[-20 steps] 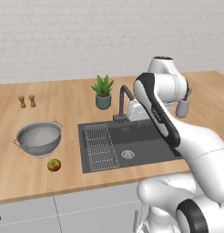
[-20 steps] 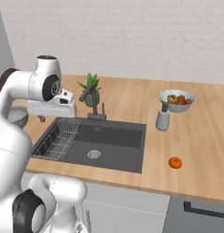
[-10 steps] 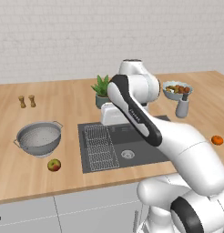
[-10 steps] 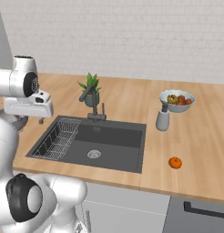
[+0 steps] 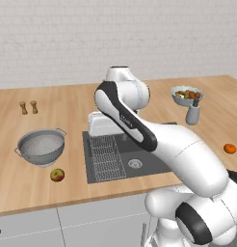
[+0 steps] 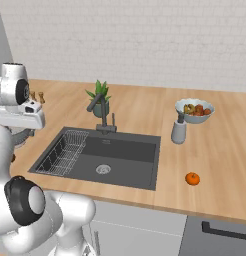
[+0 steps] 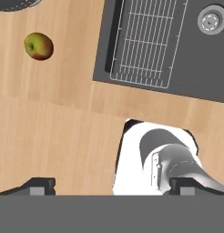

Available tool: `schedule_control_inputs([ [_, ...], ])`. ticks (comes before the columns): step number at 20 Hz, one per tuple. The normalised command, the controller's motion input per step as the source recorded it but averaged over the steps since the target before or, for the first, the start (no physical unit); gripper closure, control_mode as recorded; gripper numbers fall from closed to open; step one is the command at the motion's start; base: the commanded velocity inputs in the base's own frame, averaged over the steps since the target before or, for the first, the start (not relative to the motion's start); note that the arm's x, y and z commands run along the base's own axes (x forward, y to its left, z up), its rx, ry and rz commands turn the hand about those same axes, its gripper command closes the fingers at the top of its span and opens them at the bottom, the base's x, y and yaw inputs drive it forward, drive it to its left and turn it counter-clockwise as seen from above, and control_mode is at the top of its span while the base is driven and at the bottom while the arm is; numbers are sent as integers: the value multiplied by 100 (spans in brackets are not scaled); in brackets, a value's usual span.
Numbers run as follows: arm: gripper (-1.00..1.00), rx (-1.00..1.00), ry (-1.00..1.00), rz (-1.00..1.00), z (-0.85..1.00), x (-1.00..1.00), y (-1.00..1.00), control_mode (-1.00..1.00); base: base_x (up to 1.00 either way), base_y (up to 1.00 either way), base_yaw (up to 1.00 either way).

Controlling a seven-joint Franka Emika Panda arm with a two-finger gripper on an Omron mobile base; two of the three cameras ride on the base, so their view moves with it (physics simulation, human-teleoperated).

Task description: Put the colander in the sink, put the apple, orange in the colander, and turn on the sink faucet and pour water over the colander.

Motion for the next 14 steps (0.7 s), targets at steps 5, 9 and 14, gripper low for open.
schedule_control_inputs([
  [5,-100,0,0,0,-19,10,27,-100,0,0,0],
  [9,-100,0,0,0,-24,19,33,-100,0,0,0],
  [14,-100,0,-7,0,-18,52,46,-100,0,0,0],
])
